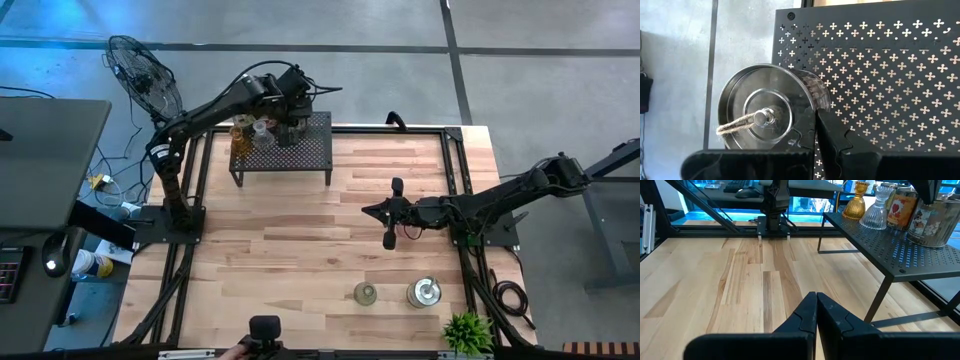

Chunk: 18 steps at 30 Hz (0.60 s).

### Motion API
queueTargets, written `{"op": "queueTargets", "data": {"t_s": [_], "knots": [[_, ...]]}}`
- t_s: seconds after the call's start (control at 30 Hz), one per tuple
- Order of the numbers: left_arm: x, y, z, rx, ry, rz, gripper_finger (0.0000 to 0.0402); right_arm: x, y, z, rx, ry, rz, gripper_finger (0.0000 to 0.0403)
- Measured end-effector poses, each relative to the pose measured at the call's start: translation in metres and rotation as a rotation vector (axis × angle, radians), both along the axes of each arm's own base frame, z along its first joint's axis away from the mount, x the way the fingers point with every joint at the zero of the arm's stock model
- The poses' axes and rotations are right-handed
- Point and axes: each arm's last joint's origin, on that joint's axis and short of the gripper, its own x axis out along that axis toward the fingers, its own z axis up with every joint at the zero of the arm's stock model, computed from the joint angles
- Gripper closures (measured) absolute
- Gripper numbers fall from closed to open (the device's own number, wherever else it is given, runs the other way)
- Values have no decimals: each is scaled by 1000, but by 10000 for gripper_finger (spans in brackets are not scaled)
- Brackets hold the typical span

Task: Pick & Place candle stick holders
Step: Put the red scented candle on the shelf

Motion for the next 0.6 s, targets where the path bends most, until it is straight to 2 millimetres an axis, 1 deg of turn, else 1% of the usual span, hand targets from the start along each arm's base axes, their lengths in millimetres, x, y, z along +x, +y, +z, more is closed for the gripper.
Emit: {"op": "queueTargets", "data": {"t_s": [0.3, 0.37, 0.6], "knots": [[-4, 5, 0, 19, 10, 49, 399, 0, 0, 0, 0, 0, 0, 402], [-4, 5, 0, 28, 17, 56, 391, 0, 0, 0, -2, 1, 0, 402], [-3, 5, -1, 27, 14, 64, 346, 0, 0, 0, -3, 1, 1, 402]]}}
